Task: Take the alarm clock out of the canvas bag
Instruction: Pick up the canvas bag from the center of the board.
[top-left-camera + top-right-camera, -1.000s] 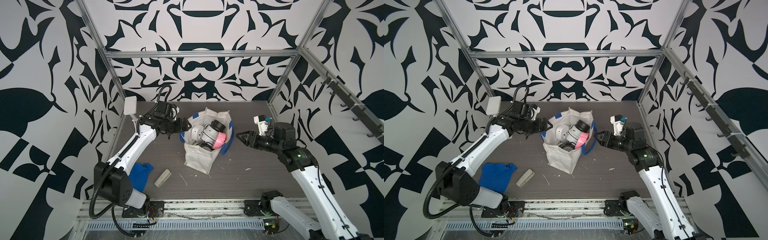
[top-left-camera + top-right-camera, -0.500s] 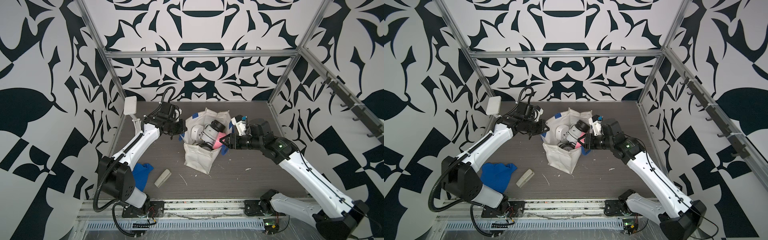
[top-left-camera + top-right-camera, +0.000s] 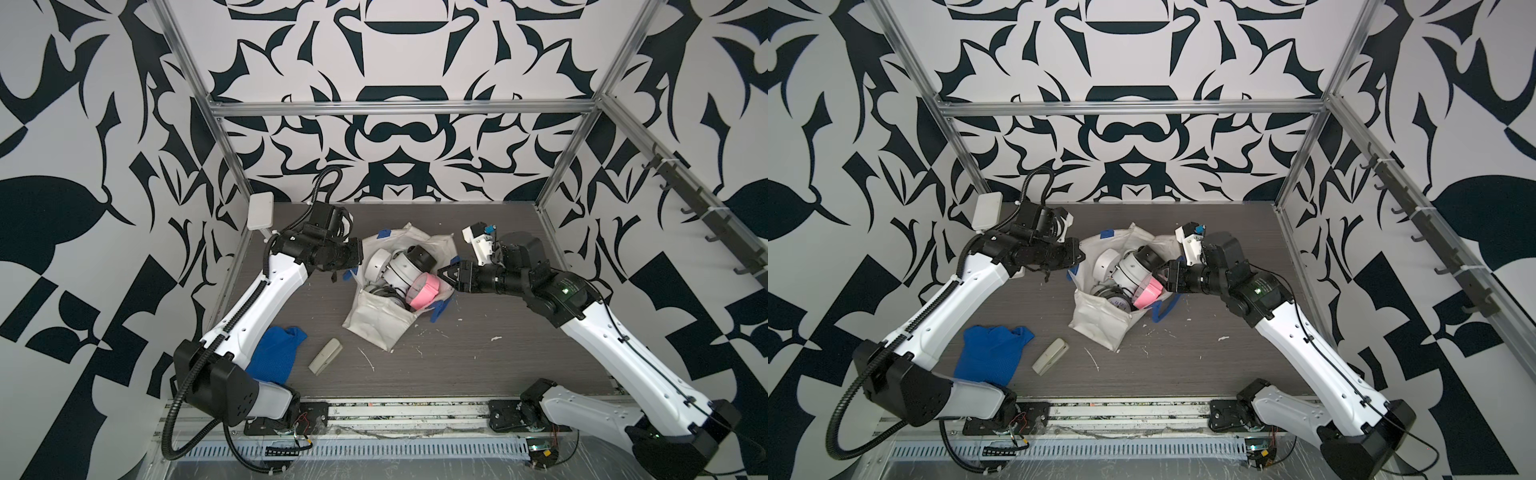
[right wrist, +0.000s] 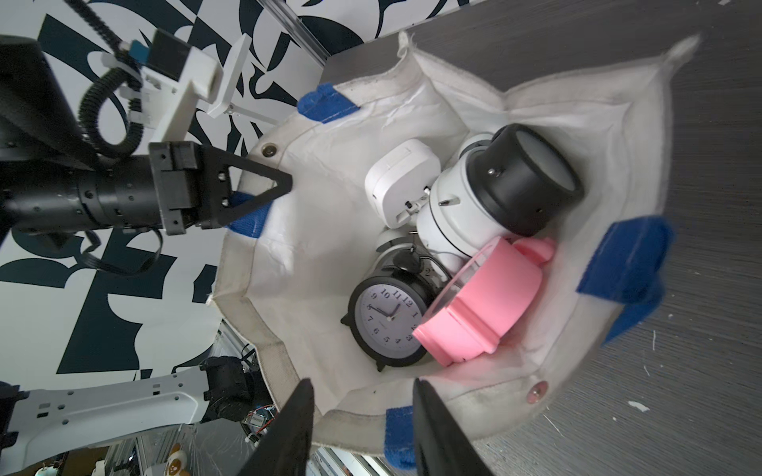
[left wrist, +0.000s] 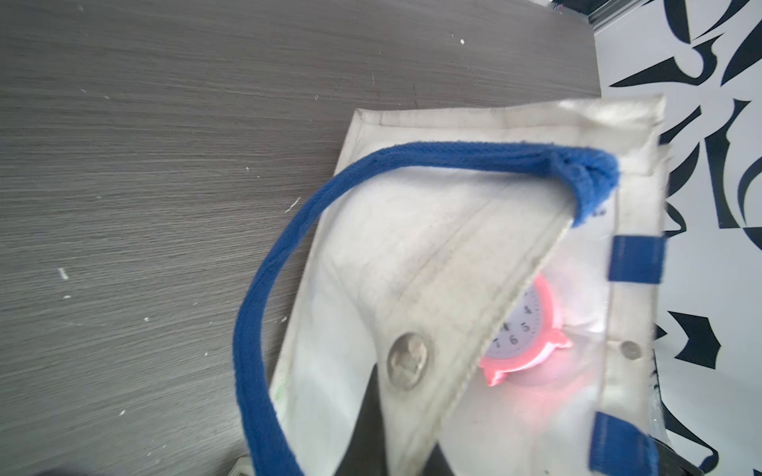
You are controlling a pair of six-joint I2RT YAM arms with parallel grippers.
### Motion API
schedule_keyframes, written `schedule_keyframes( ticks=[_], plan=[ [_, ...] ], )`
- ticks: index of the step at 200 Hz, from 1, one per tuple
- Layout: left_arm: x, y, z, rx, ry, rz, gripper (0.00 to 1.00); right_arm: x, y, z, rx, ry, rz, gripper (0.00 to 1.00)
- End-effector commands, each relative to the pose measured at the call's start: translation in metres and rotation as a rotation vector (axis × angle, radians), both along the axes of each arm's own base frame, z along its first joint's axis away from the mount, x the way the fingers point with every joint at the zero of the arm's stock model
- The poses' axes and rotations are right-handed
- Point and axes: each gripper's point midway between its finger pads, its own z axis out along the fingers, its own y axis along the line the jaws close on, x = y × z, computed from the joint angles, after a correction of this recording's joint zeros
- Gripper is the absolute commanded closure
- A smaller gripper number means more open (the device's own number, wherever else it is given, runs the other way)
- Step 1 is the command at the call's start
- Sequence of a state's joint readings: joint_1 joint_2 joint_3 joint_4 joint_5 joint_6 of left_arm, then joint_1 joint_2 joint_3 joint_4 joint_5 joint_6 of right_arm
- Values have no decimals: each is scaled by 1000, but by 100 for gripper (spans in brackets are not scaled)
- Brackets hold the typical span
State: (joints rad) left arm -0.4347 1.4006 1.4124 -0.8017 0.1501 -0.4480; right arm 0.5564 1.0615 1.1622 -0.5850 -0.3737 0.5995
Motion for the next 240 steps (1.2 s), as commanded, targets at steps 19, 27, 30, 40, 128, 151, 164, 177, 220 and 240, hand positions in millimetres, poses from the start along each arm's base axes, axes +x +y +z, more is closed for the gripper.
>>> schedule_keyframes(
  ticks=[19,27,30,40,128,151,164,177,220,240],
  plan=[
    [-2,-12,34,-61,-89,-12,100,5,2,14,18,-45,-15,57],
    [-3,-16,32,-66,-87,-16,100,5,3,10,16,-39,-14,57],
    [-3,-17,30,-69,-84,-16,100,5,3,9,14,-37,-14,57],
    [-5,-23,27,-80,-80,-29,100,5,3,5,9,-32,-15,57],
    [-7,-36,4,-126,-50,-62,100,29,11,-55,-130,60,-64,63],
    [-8,-37,1,-128,-51,-69,100,39,18,-67,-174,66,-60,63],
    [-9,-37,-1,-129,-51,-73,100,44,22,-73,-202,67,-58,61],
    [-11,-38,-2,-132,-53,-81,100,50,22,-77,-233,61,-65,60],
    [-14,-43,-6,-167,-50,-107,100,66,26,-81,-317,22,-81,57],
    [-15,-46,-7,-180,-45,-117,100,71,28,-80,-360,-17,-73,56]
  ],
)
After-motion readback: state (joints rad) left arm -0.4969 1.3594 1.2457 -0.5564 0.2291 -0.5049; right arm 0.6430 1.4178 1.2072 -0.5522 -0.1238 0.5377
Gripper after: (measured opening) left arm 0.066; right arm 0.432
